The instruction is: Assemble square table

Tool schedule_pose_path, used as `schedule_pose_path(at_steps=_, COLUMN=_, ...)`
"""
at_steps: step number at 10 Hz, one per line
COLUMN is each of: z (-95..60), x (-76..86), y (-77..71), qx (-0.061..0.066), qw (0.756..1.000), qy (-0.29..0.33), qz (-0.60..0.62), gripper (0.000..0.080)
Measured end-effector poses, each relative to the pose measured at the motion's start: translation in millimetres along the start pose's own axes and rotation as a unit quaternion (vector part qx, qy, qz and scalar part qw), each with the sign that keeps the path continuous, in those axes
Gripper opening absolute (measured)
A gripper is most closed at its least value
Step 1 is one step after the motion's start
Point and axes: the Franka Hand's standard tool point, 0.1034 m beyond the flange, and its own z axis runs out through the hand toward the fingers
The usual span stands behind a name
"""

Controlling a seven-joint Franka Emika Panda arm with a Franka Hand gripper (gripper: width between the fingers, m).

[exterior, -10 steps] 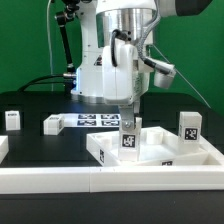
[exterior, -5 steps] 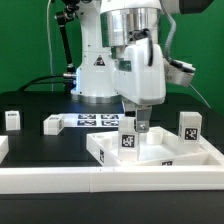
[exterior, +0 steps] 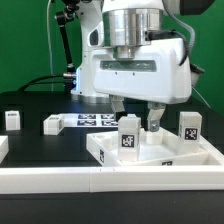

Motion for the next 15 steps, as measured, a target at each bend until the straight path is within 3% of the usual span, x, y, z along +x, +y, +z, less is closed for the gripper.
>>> schedule_pose_path(at_steps=4, z=-0.2, x=3.1, y=1.6, qx=-0.004, qw=0.985, qy=0.003, qz=-0.171, gripper=0.0649)
schedule_pose_path(at_steps=10, z=-0.6, x=10.9, y=6.1, qx=-0.012, qw=0.935, qy=0.007, qz=-0.353, gripper=0.0649)
schedule_pose_path(at_steps=11, z=-0.6, x=11.0, y=6.1, qx=-0.012, qw=0.935, qy=0.007, qz=-0.353, gripper=0.0527)
schedule_pose_path(at_steps=12, z=-0.6, x=11.0, y=6.2, qx=-0.012, qw=0.936, qy=0.007, qz=-0.353, gripper=0.0527)
schedule_pose_path(at_steps=13, z=-0.6, x=11.0, y=6.1, qx=-0.012, qw=0.939, qy=0.007, qz=-0.345, gripper=0.0376)
schedule_pose_path(at_steps=14, z=-0.6, x=11.0, y=6.1, qx=-0.012, qw=0.941, qy=0.007, qz=-0.337, gripper=0.0288)
schedule_pose_path(at_steps=15, z=-0.6, x=11.0, y=6.1, qx=-0.012, qw=0.944, qy=0.007, qz=-0.331, gripper=0.0289)
